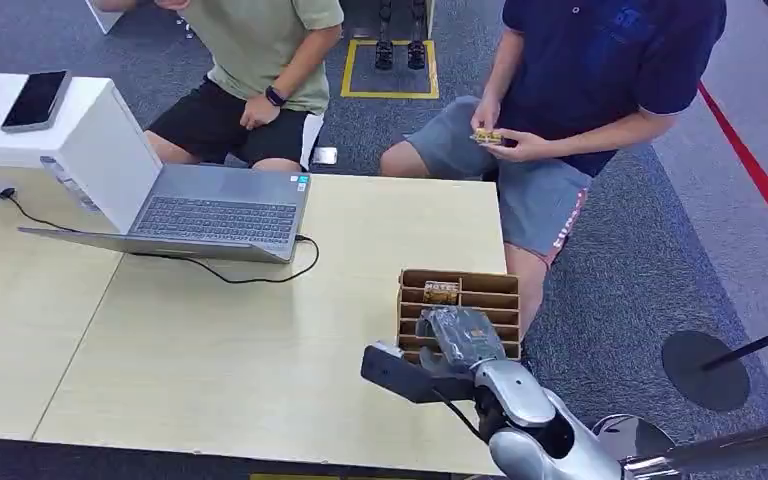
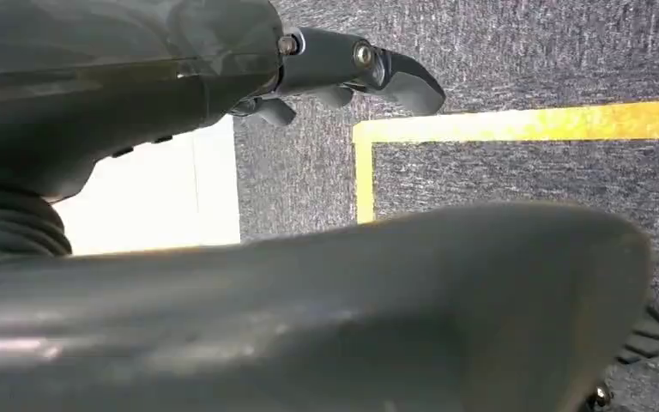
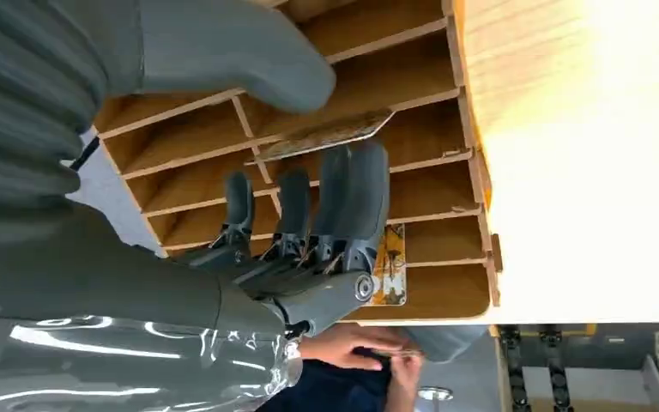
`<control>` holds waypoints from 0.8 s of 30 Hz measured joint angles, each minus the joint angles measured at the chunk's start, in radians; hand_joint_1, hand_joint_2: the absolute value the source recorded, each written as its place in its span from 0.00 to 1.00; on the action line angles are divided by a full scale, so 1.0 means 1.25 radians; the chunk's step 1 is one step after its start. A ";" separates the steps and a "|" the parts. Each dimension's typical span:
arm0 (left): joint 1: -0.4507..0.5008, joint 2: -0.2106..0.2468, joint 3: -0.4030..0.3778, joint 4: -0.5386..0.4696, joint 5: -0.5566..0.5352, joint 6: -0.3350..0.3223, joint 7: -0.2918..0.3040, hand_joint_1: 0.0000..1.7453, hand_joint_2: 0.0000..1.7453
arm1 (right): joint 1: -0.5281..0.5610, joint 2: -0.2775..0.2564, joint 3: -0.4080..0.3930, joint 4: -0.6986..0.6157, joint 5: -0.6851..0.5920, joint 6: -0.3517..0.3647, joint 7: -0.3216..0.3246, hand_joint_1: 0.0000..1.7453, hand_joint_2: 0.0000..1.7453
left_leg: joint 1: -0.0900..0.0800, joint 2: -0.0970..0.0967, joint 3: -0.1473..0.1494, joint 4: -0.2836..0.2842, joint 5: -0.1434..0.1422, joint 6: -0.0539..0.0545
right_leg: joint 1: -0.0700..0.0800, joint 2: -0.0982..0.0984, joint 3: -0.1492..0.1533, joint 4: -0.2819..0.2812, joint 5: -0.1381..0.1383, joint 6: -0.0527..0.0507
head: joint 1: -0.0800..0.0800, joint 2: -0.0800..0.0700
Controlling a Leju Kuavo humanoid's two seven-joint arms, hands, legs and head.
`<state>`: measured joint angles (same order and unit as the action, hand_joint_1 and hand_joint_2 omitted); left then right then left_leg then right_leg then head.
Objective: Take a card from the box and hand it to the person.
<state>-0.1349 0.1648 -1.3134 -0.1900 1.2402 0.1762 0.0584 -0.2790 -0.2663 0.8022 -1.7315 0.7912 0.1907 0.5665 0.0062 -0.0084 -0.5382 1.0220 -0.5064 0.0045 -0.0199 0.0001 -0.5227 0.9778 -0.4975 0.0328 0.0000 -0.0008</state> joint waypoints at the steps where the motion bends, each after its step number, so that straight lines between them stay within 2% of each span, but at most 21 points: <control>1: 0.000 0.000 0.000 0.000 0.000 0.000 0.000 0.00 0.00 | -0.001 0.000 0.001 0.001 -0.001 0.000 0.000 0.61 1.00 | 0.000 0.000 0.000 0.000 0.000 0.000 | 0.000 0.000 0.000 0.000 0.000 0.000 | 0.000 0.000; 4: 0.000 0.000 0.000 0.000 0.000 0.000 0.000 0.00 0.00 | -0.002 0.000 0.004 0.002 -0.003 -0.001 0.000 0.68 1.00 | 0.000 0.000 0.000 0.000 0.000 0.000 | 0.000 0.000 0.000 0.000 0.000 0.000 | 0.000 0.000; 5: 0.000 0.000 0.000 0.000 0.000 0.000 0.000 0.00 0.00 | -0.003 0.000 0.006 0.004 -0.004 -0.001 0.000 0.74 1.00 | 0.000 0.000 0.000 0.000 0.000 0.000 | 0.000 0.000 0.000 0.000 0.000 0.000 | 0.000 0.000; 18: 0.000 0.000 0.000 0.000 0.000 -0.002 -0.004 0.00 0.00 | -0.019 0.000 0.009 0.013 -0.008 -0.002 0.000 0.78 1.00 | 0.000 0.000 0.000 0.000 0.000 0.000 | 0.000 0.000 0.000 0.000 0.000 0.000 | 0.000 0.000; 20: 0.000 0.001 0.000 0.000 0.000 -0.002 -0.004 0.00 0.00 | -0.020 0.000 0.009 0.013 -0.009 -0.002 0.000 0.86 1.00 | 0.000 0.000 0.000 0.000 0.000 0.000 | 0.000 0.000 0.000 0.000 0.000 0.000 | 0.000 0.000; 21: 0.000 0.001 0.000 0.000 0.000 -0.002 -0.004 0.00 0.00 | -0.020 0.000 0.009 0.013 -0.009 -0.002 0.000 0.94 1.00 | 0.000 0.000 0.000 0.000 0.000 0.000 | 0.000 0.000 0.000 0.000 0.000 0.000 | 0.000 0.000; 24: 0.000 0.001 0.000 0.000 0.000 -0.002 -0.004 0.00 0.00 | -0.020 0.000 0.009 0.013 -0.008 -0.002 0.000 0.98 1.00 | 0.000 0.000 0.000 0.000 0.000 0.000 | 0.000 0.000 0.000 0.000 0.000 0.000 | 0.000 0.000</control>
<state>-0.1350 0.1659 -1.3134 -0.1900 1.2406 0.1736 0.0534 -0.3039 -0.2659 0.8137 -1.7147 0.7809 0.1877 0.5665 0.0062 -0.0084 -0.5380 1.0220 -0.5064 0.0045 -0.0199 0.0001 -0.5227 0.9778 -0.4975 0.0328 0.0000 -0.0008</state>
